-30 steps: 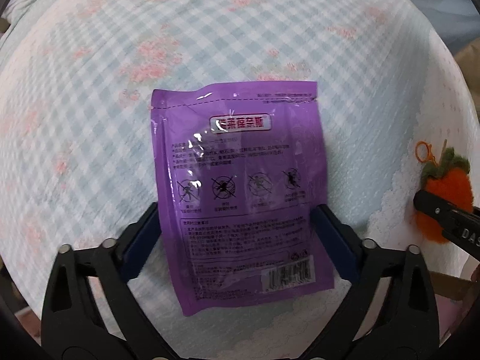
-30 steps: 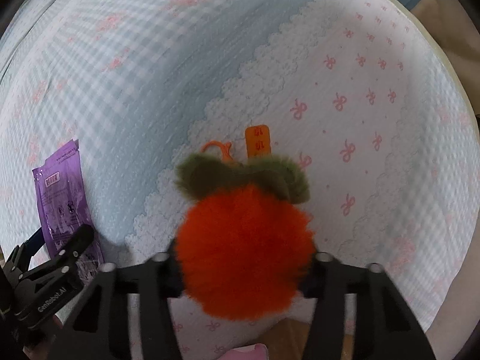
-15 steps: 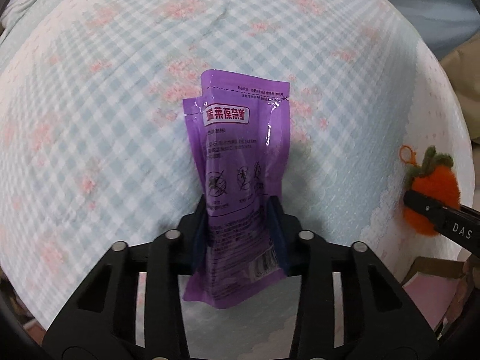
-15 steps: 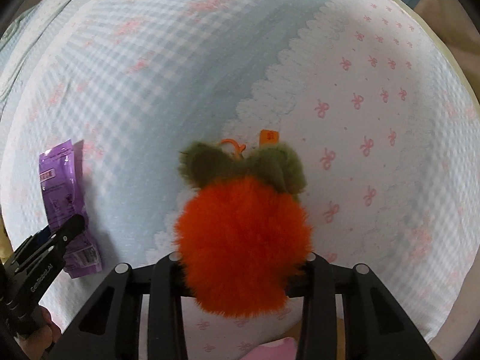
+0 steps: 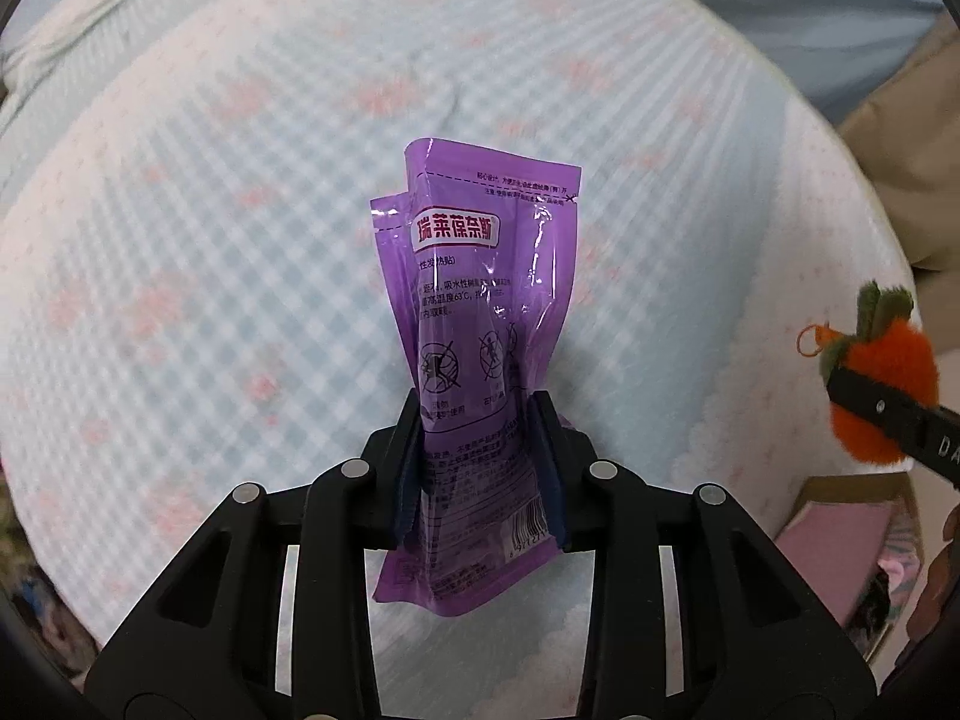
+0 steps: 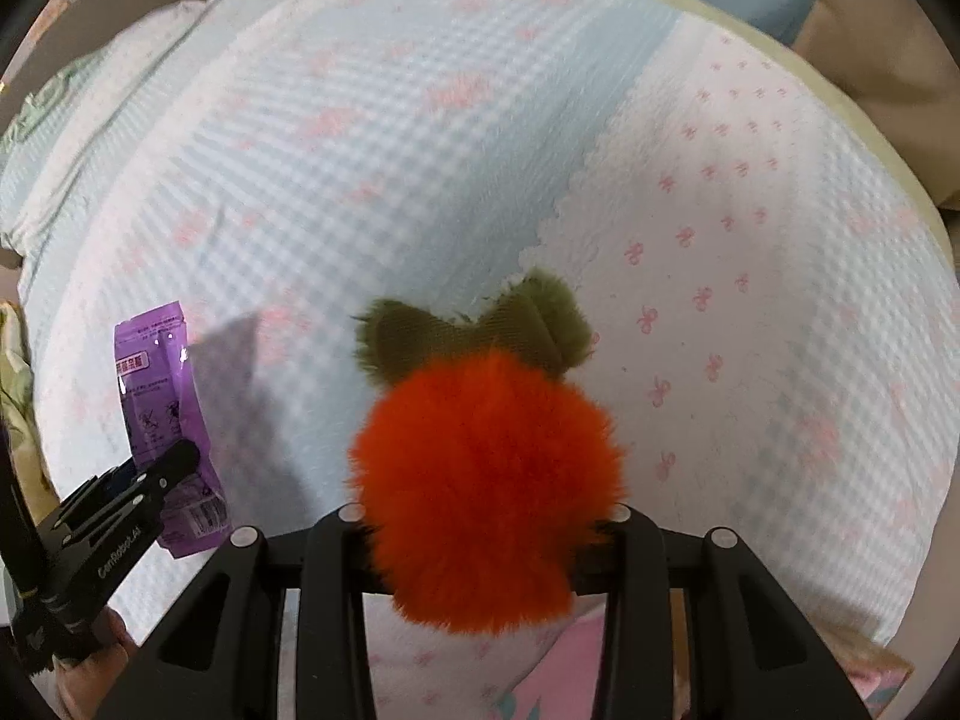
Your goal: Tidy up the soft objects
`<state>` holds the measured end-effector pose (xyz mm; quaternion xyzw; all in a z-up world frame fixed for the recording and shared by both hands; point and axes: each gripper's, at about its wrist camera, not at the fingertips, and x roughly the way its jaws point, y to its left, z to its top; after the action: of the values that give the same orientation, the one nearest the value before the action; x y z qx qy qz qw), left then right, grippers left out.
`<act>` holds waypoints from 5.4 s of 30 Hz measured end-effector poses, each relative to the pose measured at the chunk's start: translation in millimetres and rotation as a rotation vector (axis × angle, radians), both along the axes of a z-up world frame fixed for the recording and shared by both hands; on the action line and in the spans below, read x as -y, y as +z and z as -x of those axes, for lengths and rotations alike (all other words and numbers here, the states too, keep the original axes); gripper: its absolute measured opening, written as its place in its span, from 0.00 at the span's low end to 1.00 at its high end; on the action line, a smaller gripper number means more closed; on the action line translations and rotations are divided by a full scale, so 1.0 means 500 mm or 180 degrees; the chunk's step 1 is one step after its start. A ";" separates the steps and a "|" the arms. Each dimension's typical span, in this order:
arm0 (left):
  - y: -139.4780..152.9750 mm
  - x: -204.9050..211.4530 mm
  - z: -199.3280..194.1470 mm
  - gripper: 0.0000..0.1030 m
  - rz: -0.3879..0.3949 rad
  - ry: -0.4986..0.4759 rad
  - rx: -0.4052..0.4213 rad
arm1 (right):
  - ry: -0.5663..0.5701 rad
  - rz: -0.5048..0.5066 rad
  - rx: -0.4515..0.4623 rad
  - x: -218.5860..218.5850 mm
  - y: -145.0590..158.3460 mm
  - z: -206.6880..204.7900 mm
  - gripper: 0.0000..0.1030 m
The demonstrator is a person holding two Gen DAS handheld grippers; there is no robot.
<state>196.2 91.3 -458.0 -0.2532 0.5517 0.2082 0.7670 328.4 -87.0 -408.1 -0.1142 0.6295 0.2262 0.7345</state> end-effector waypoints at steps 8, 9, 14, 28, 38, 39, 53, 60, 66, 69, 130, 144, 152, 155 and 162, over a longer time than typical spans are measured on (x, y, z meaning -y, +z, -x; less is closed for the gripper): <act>0.208 0.029 0.036 0.29 -0.0315 -0.0267 0.0431 | -0.0255 -0.0268 0.0296 0.067 0.170 0.085 0.33; 0.232 0.035 0.039 0.29 -0.0348 -0.0307 0.0479 | -0.0283 -0.0299 0.0341 0.077 0.195 0.100 0.33; 0.365 0.082 0.065 0.29 -0.0487 -0.0573 0.0703 | -0.0487 -0.0470 0.0540 0.138 0.311 0.181 0.33; 0.579 0.303 0.065 0.29 -0.0436 -0.1791 0.1093 | -0.1629 -0.0432 0.0889 0.421 0.464 0.330 0.33; 0.515 0.521 -0.009 0.29 0.0004 -0.3023 0.0905 | -0.2635 -0.0158 0.0736 0.600 0.431 0.377 0.33; 0.494 0.545 -0.017 0.29 0.0022 -0.3136 0.0825 | -0.2717 -0.0136 0.0683 0.618 0.412 0.376 0.33; 0.225 0.743 -0.078 0.29 -0.0317 -0.3659 -0.0149 | -0.2625 -0.0315 0.0004 0.681 0.200 0.309 0.33; 0.187 0.763 -0.085 0.59 -0.0367 -0.3913 -0.0227 | -0.2222 -0.0457 -0.0160 0.642 0.147 0.279 0.59; 0.188 0.750 -0.080 0.97 -0.0635 -0.3963 -0.0199 | -0.2393 -0.0500 -0.0103 0.667 0.146 0.274 1.00; 0.186 0.735 -0.077 0.97 -0.0694 -0.3896 -0.0253 | -0.2430 -0.0437 -0.0093 0.678 0.141 0.276 1.00; 0.888 0.203 0.303 0.97 -0.1028 -0.1972 0.2146 | -0.1792 -0.0353 0.2200 0.239 0.805 0.560 0.99; 0.890 0.201 0.295 0.97 -0.1049 -0.1974 0.2196 | -0.1821 -0.0317 0.2263 0.240 0.809 0.555 0.99; 0.894 0.198 0.297 0.97 -0.1072 -0.1969 0.2231 | -0.1820 -0.0322 0.2275 0.243 0.809 0.549 0.99; 0.895 0.200 0.296 0.97 -0.1093 -0.1972 0.2242 | -0.1825 -0.0321 0.2278 0.243 0.809 0.549 0.99; 0.894 0.206 0.293 0.97 -0.1099 -0.1997 0.2247 | -0.1852 -0.0324 0.2283 0.244 0.812 0.549 0.99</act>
<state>49.6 -11.7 -10.9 0.0004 0.2656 -0.0426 0.9631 53.8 -208.9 -2.0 0.0323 0.3297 -0.0123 0.9434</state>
